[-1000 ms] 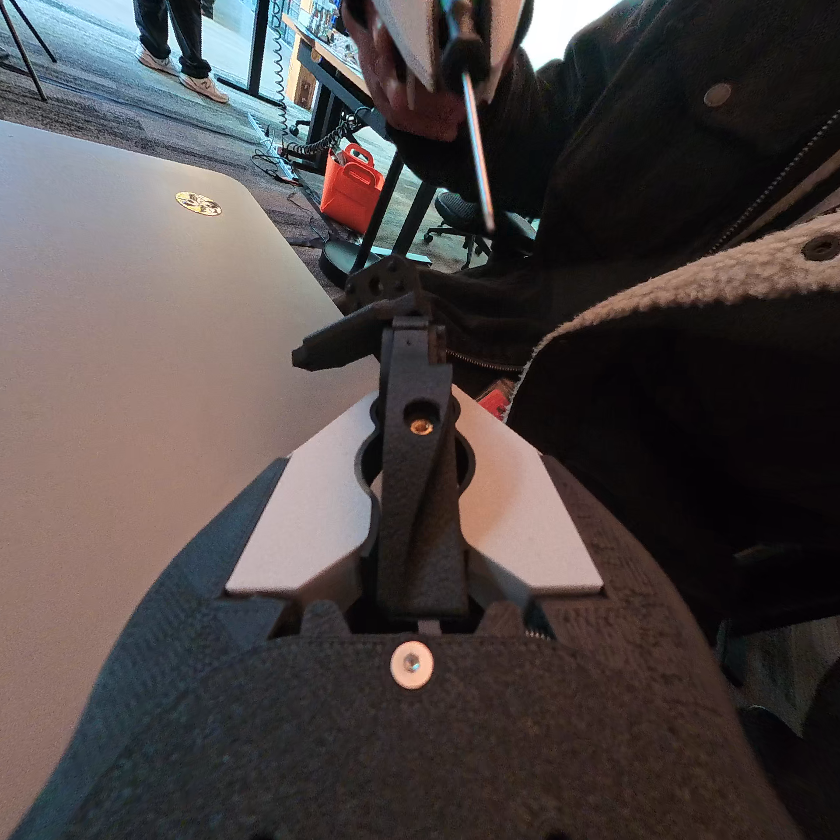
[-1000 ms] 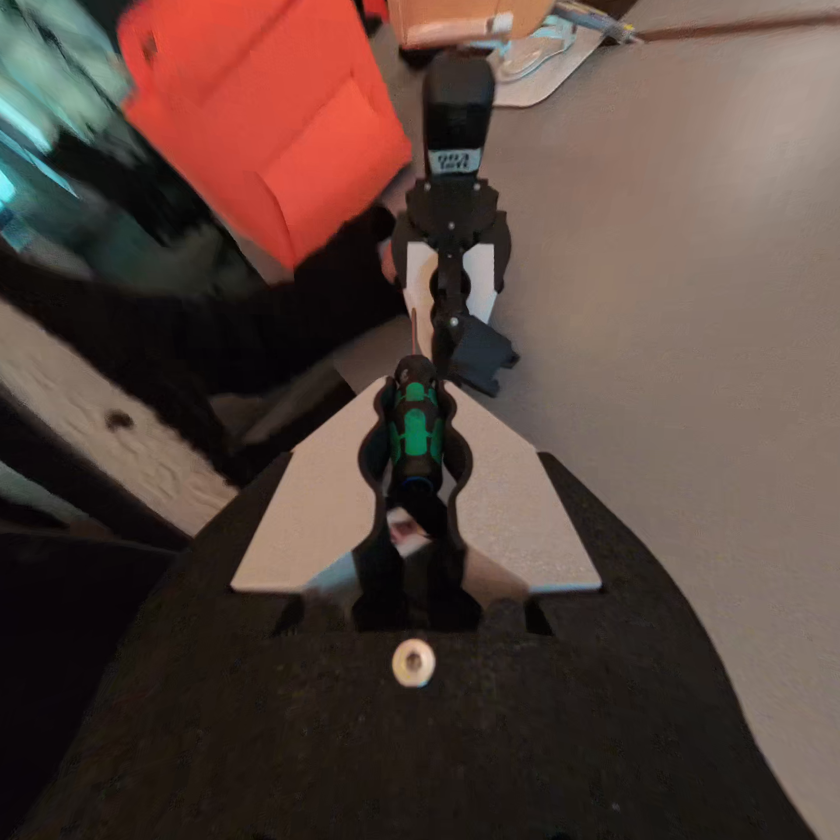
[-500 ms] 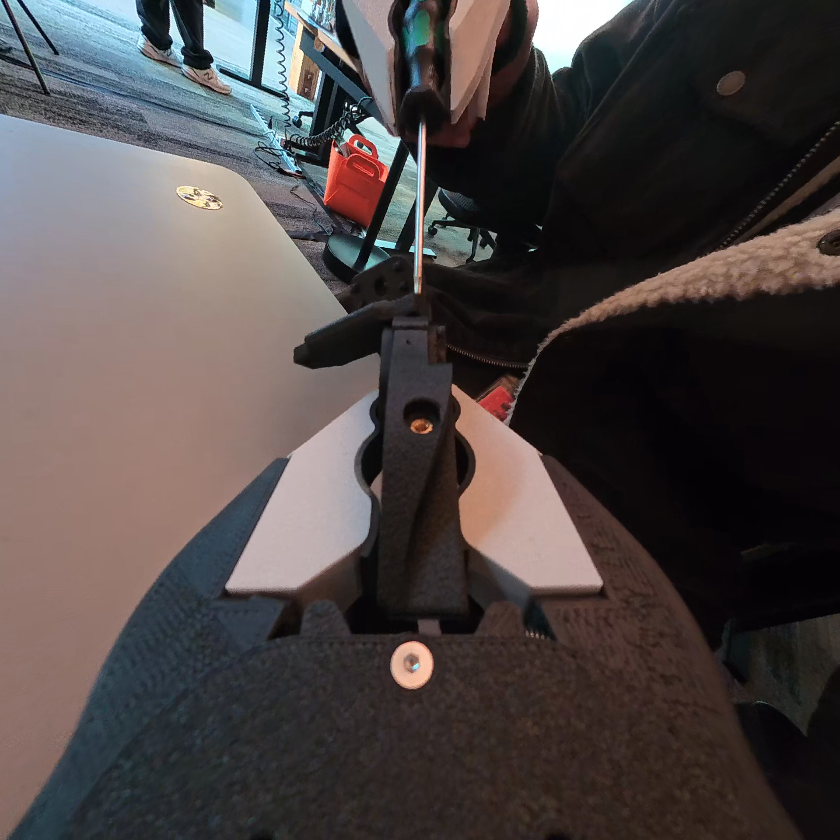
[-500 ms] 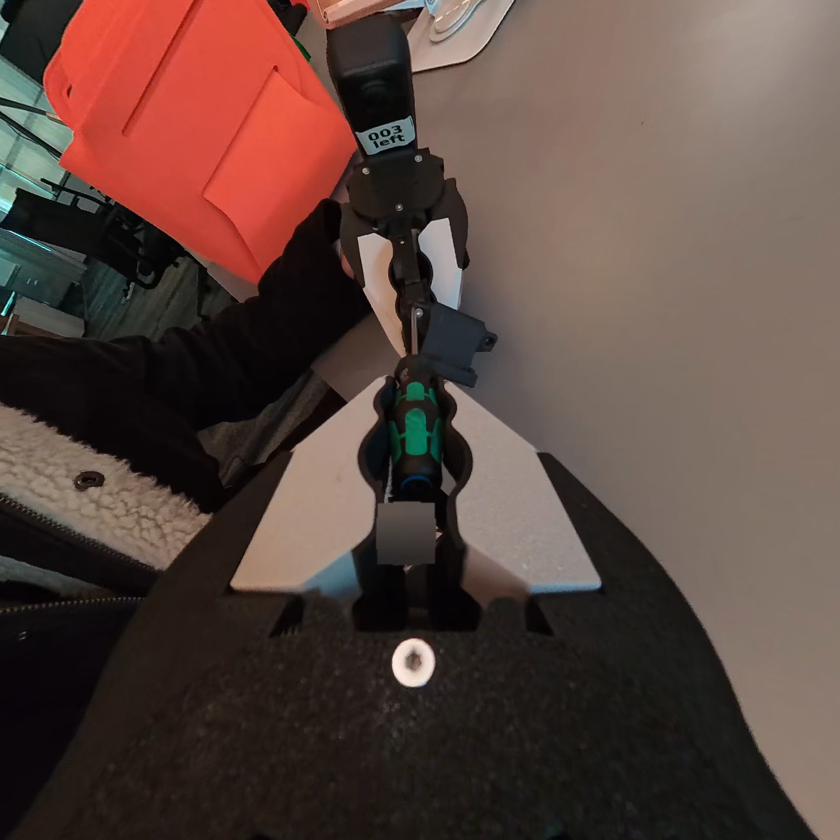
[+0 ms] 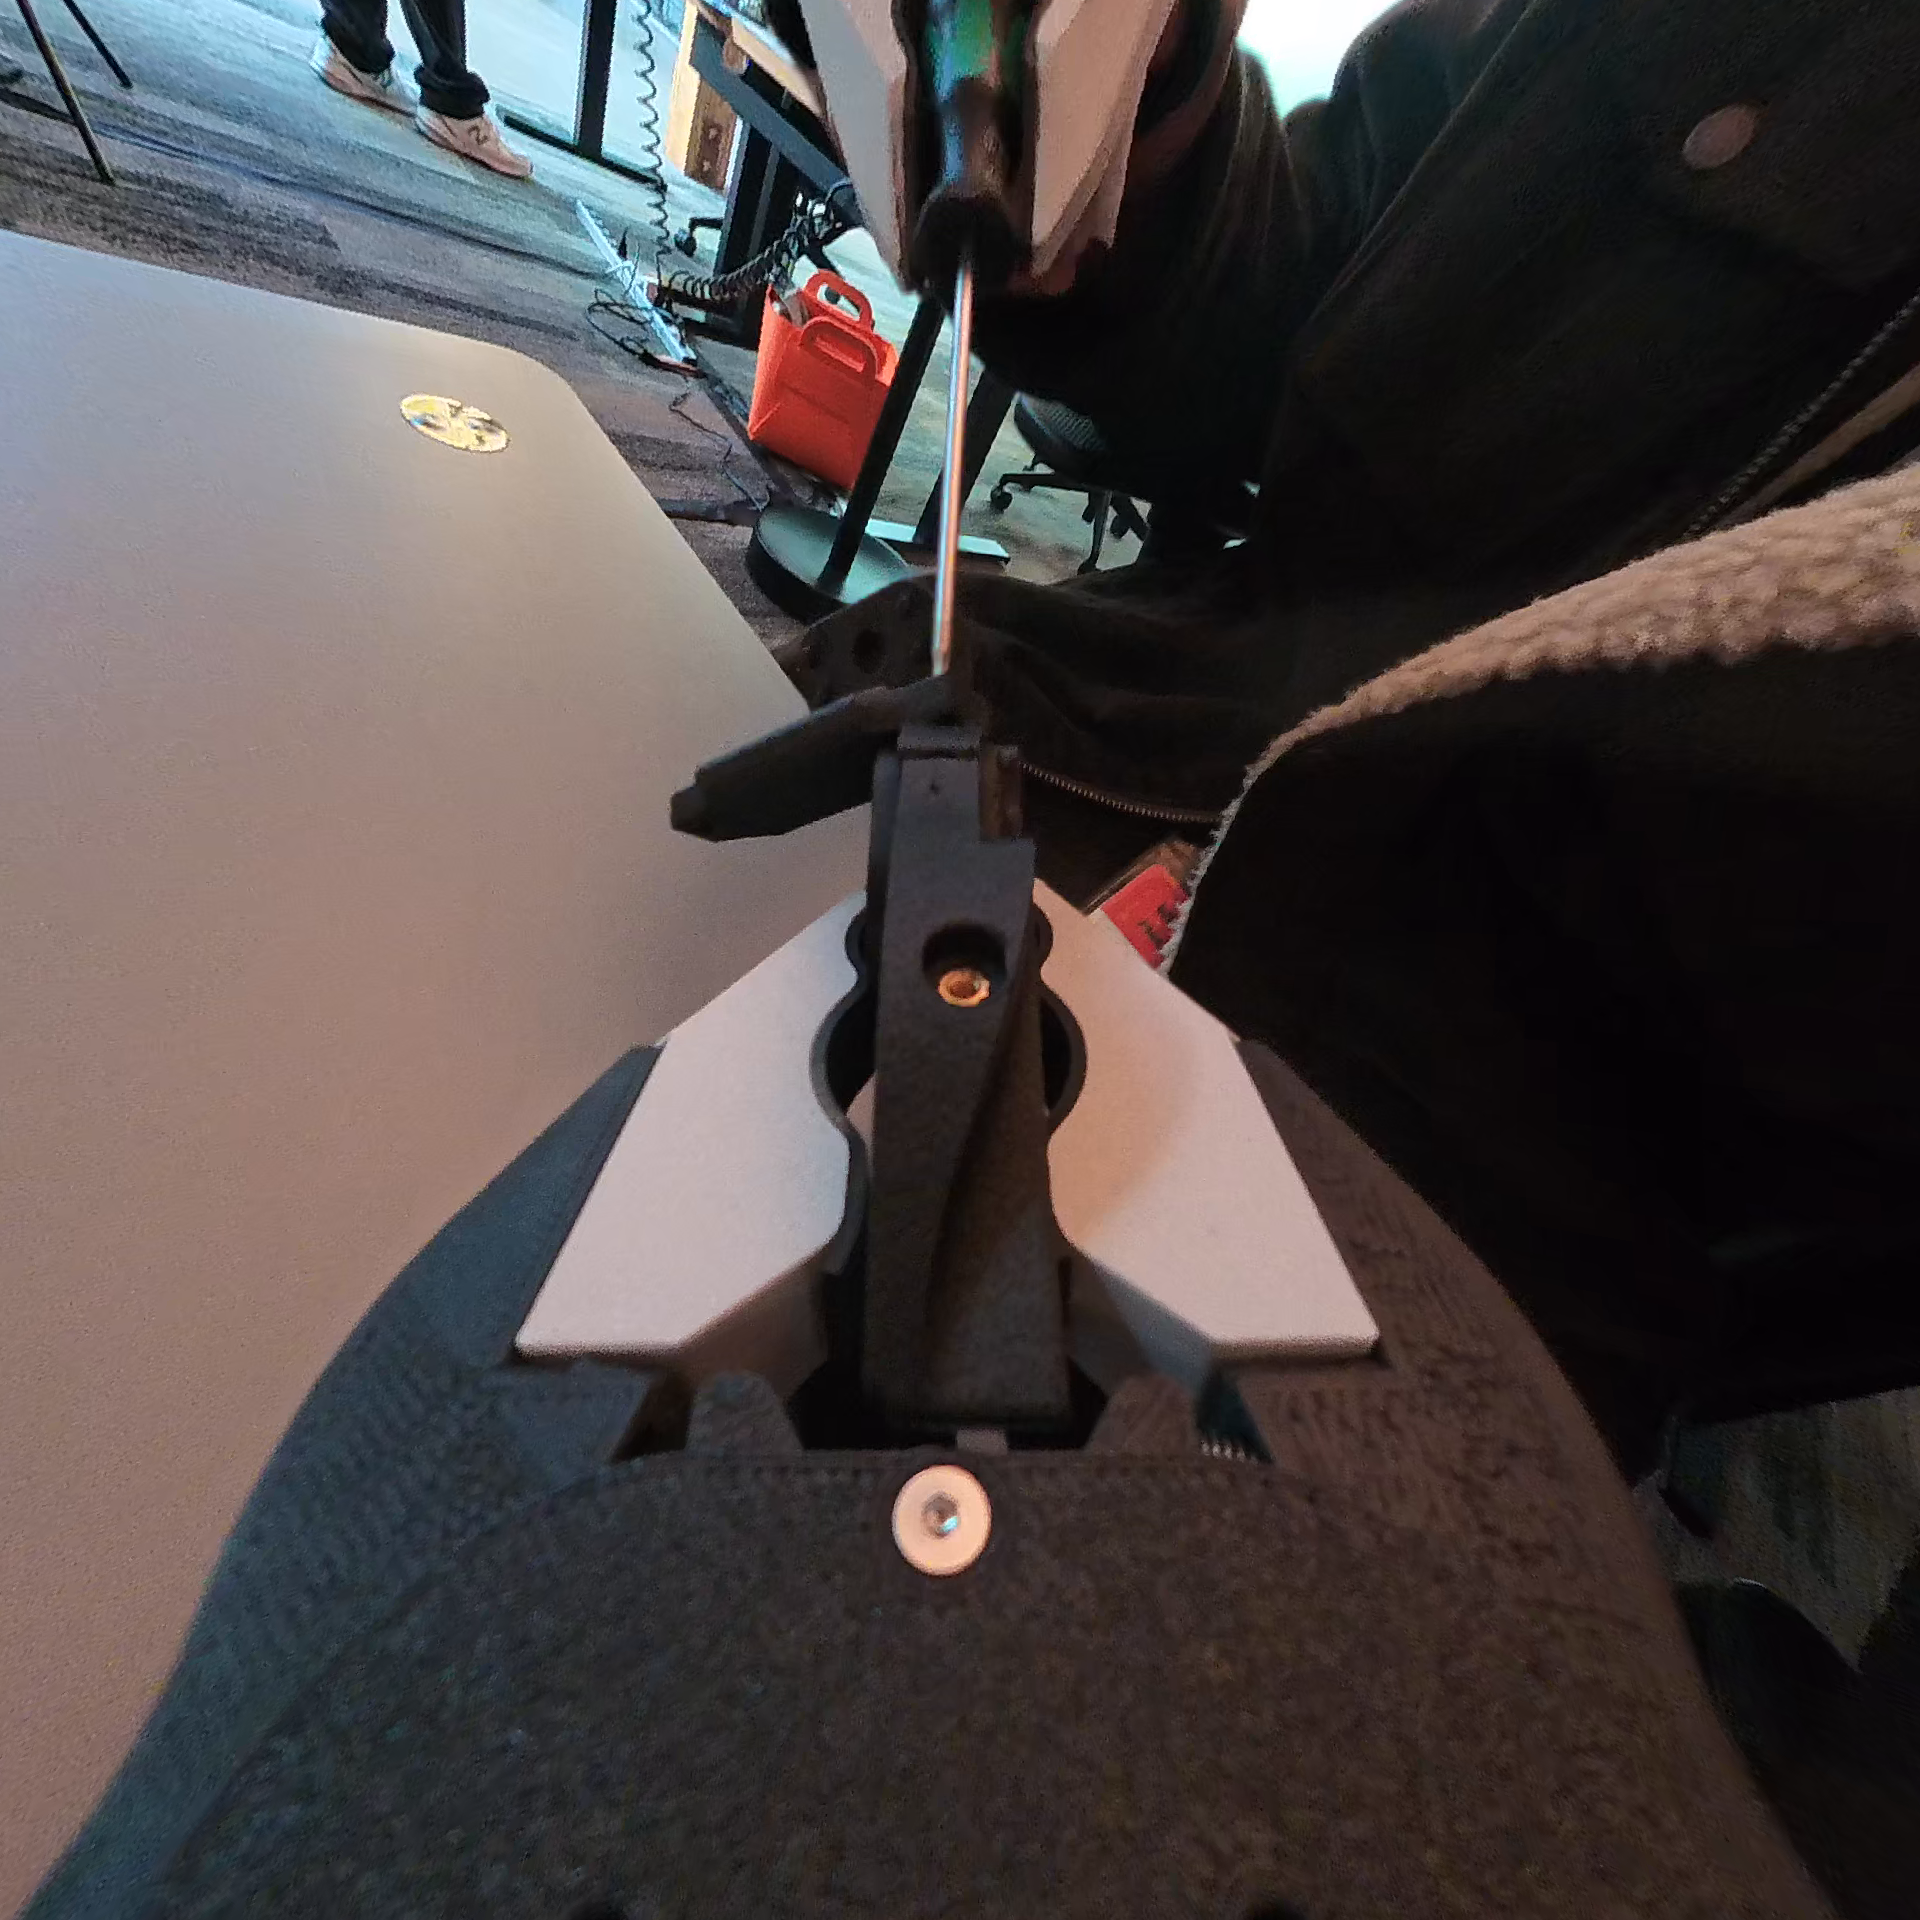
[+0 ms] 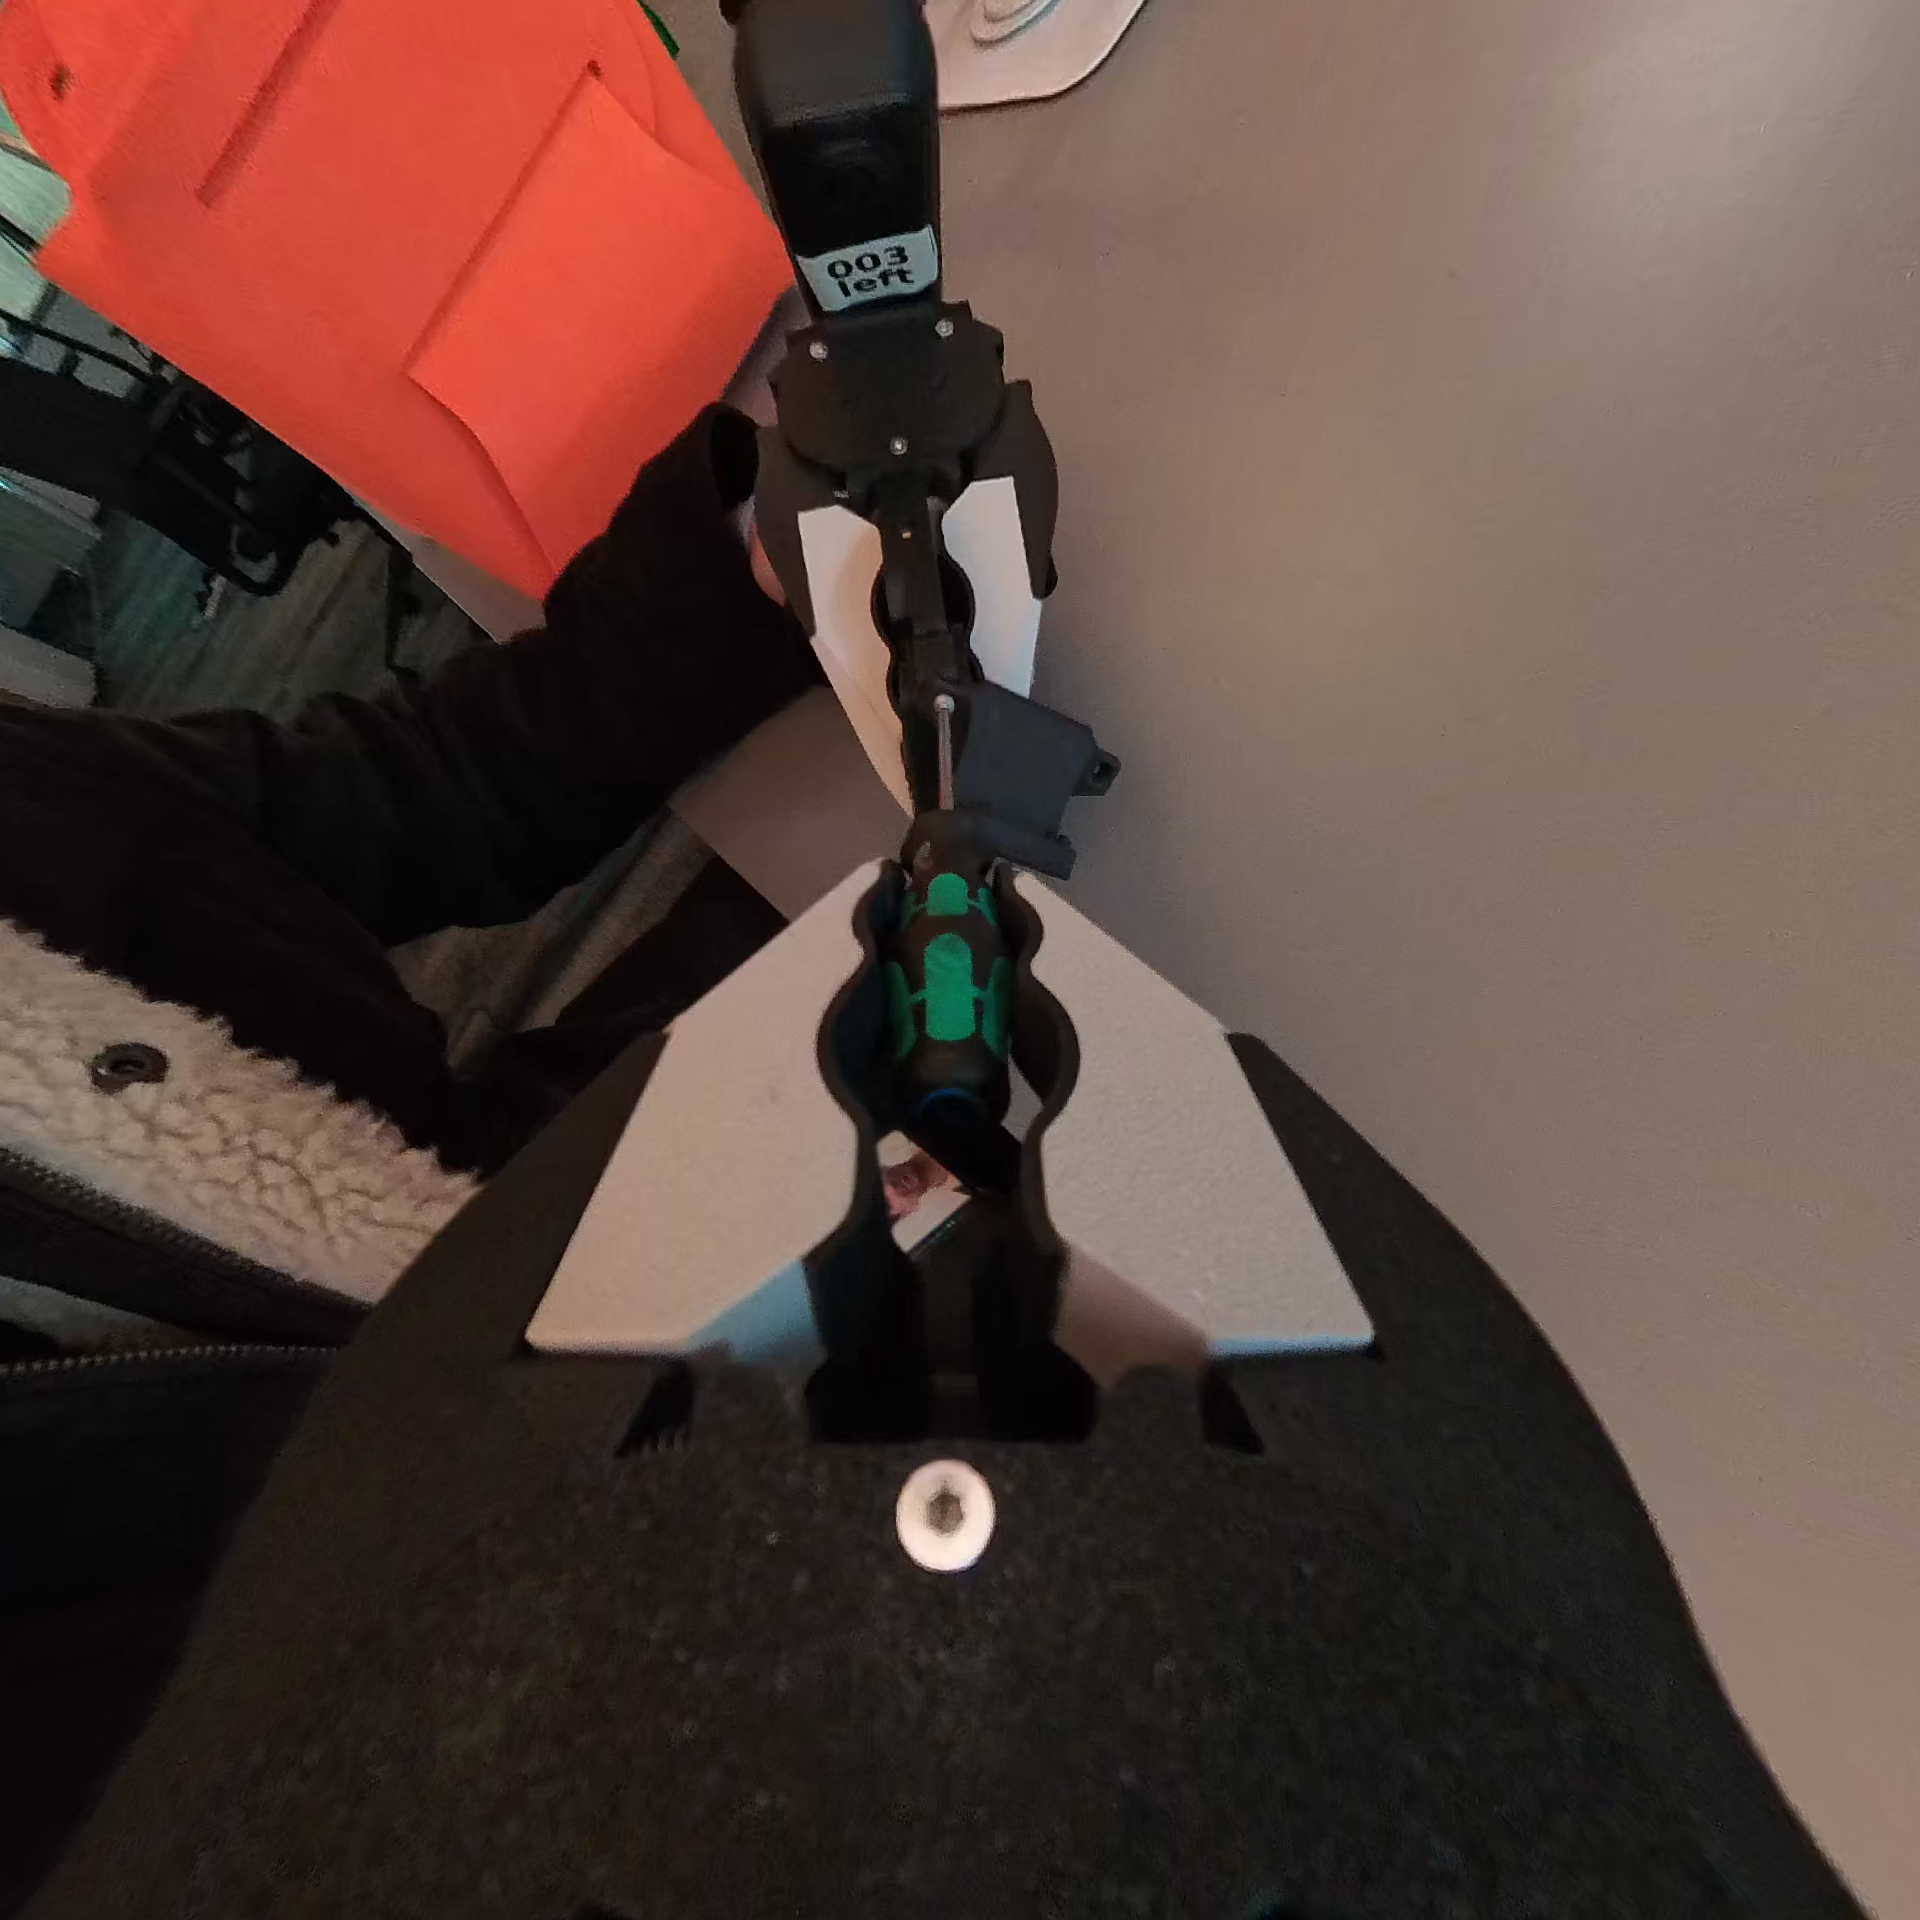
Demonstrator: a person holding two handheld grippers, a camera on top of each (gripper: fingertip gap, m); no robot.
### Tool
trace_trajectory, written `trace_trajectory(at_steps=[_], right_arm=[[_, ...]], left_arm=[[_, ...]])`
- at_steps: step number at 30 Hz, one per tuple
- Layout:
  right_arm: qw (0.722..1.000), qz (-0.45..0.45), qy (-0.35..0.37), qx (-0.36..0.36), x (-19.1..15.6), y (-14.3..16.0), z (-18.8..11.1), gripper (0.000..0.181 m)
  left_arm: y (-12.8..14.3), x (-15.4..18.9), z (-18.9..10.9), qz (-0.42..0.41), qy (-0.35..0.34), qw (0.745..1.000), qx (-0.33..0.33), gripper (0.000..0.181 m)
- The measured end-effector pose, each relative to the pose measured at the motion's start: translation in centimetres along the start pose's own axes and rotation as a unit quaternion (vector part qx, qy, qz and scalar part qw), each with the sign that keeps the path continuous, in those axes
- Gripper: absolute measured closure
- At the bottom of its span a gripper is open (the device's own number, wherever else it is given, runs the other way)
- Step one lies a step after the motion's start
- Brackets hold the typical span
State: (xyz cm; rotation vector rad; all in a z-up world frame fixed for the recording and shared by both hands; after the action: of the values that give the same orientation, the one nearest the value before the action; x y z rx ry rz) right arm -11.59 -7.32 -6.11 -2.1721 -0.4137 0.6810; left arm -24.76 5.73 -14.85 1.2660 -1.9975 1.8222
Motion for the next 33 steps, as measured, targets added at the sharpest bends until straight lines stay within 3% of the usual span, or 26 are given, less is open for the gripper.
trace_trajectory(at_steps=[6, 9, 11, 12, 13, 16, 17, 20, 21, 22, 24, 28, 30, 31, 33], right_arm=[[1.0, -0.027, 0.003, -0.01, -0.1, -0.3, 0.1, 0.165], [0.986, -0.166, 0.027, -0.011, -0.5, -0.4, 0.1, 0.165], [0.946, -0.319, 0.055, -0.01, -1.1, -0.3, 0.2, 0.165], [0.907, -0.416, 0.072, -0.008, -1.4, -0.2, 0.2, 0.165], [0.847, -0.525, 0.088, -0.01, -1.7, -0.1, 0.2, 0.165], [0.594, -0.793, 0.132, -0.031, -2.7, 0.8, 0.0, 0.165], [0.53, -0.836, 0.132, -0.045, -2.8, 0.9, 0.0, 0.165], [0.407, -0.902, 0.126, -0.066, -3.3, 0.7, -0.1, 0.165], [0.382, -0.913, 0.129, -0.064, -3.4, 0.6, -0.2, 0.165], [0.383, -0.913, 0.129, -0.06, -3.5, 0.6, -0.3, 0.165], [0.456, -0.88, 0.119, -0.053, -3.5, 0.6, -0.7, 0.165], [0.693, -0.709, 0.126, 0.026, -3.2, -0.6, -2.2, 0.165], [0.841, -0.521, 0.129, 0.064, -2.4, -1.0, -2.7, 0.165], [0.901, -0.413, 0.11, 0.07, -1.7, -1.0, -2.6, 0.165], [0.977, -0.199, 0.046, 0.069, -0.3, -0.5, -2.2, 0.165]], left_arm=[[0.0, 0.1, 0.0, 0.0, 0.001, 1.0, 0.001, 0.159], [0.0, 0.0, -0.1, -0.004, 0.003, 1.0, 0.001, 0.159], [0.0, 0.1, -0.2, -0.004, 0.009, 1.0, 0.004, 0.159], [0.0, 0.2, -0.2, -0.004, 0.012, 1.0, 0.007, 0.159], [-0.1, 0.3, -0.2, -0.004, 0.016, 1.0, 0.007, 0.159], [0.0, 0.5, 0.3, -0.003, 0.022, 1.0, -0.002, 0.159], [0.1, 0.3, 0.5, -0.005, 0.02, 1.0, -0.007, 0.159], [0.0, 0.4, 0.6, -0.007, 0.034, 0.999, -0.003, 0.159], [-0.1, 0.6, 0.5, -0.004, 0.038, 0.999, 0.001, 0.159], [-0.2, 0.7, 0.5, 0.0, 0.039, 0.999, 0.002, 0.159], [-0.1, 0.6, 0.3, 0.0, 0.031, 1.0, 0.001, 0.159], [-0.3, 0.3, -0.4, -0.005, 0.025, 1.0, 0.016, 0.159], [-0.3, 0.3, -0.5, -0.003, 0.023, 1.0, 0.017, 0.159], [-0.3, 0.3, -0.5, -0.002, 0.021, 1.0, 0.016, 0.159], [-0.3, 0.2, -0.5, -0.003, 0.019, 1.0, 0.014, 0.159]])
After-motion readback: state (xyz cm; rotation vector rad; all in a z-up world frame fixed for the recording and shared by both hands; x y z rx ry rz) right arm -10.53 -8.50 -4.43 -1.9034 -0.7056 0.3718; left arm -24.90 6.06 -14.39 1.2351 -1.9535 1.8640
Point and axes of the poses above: each gripper's, where its closed fingertips meet, z out along the fingers, y out of its underside, x = y × z across the jaws, the point moved 7 cm from there along -z, back along the fingers, and after that the axes turned 13 degrees about -z, right-handed, at the moved point
